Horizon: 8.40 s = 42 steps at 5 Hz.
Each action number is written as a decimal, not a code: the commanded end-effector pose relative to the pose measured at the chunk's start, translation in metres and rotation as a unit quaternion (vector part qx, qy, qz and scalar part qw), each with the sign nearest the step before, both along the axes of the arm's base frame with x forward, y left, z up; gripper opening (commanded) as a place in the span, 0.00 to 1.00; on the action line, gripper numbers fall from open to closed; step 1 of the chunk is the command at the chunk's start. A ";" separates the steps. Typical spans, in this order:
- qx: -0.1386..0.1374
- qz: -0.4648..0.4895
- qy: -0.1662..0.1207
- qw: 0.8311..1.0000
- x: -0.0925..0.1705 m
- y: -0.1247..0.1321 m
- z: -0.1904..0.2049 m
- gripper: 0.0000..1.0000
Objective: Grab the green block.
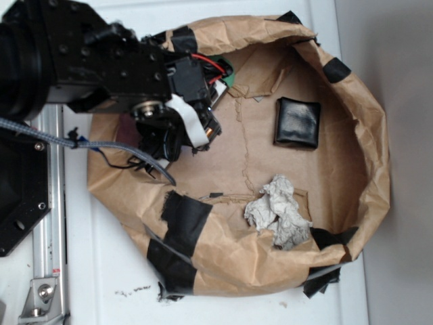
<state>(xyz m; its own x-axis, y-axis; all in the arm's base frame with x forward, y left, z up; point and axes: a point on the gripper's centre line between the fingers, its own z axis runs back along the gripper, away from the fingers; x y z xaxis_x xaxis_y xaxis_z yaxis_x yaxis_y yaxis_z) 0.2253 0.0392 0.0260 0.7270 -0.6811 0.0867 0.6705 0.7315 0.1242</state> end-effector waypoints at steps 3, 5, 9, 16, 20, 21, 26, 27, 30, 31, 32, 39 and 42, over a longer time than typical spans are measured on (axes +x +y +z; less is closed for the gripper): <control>0.002 0.054 -0.006 0.999 0.000 0.016 0.007 1.00; 0.031 0.188 -0.013 0.982 0.004 0.024 0.024 0.00; 0.021 0.236 -0.042 0.971 0.010 0.012 0.059 0.00; 0.033 0.004 -0.012 0.999 -0.002 -0.006 0.000 1.00; 0.020 -0.006 0.072 0.997 -0.017 -0.013 -0.012 0.98; 0.037 0.026 0.066 0.997 -0.010 -0.007 -0.008 0.00; 0.046 0.061 -0.016 0.997 0.034 -0.015 0.058 0.00; 0.025 0.112 -0.052 0.992 0.044 -0.024 0.092 0.00; -0.022 0.204 -0.063 0.977 0.027 -0.028 0.096 1.00; -0.030 0.192 -0.049 0.980 0.010 -0.018 0.081 1.00; -0.022 0.171 -0.025 0.985 -0.005 -0.010 0.059 1.00; 0.001 0.078 0.043 0.996 -0.011 -0.020 0.007 1.00; 0.004 0.098 0.038 0.994 0.006 0.020 -0.007 1.00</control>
<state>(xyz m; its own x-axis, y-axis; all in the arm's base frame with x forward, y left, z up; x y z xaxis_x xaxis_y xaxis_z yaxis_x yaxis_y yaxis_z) 0.2335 0.0509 0.0187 0.8568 -0.5152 0.0191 0.5128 0.8555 0.0722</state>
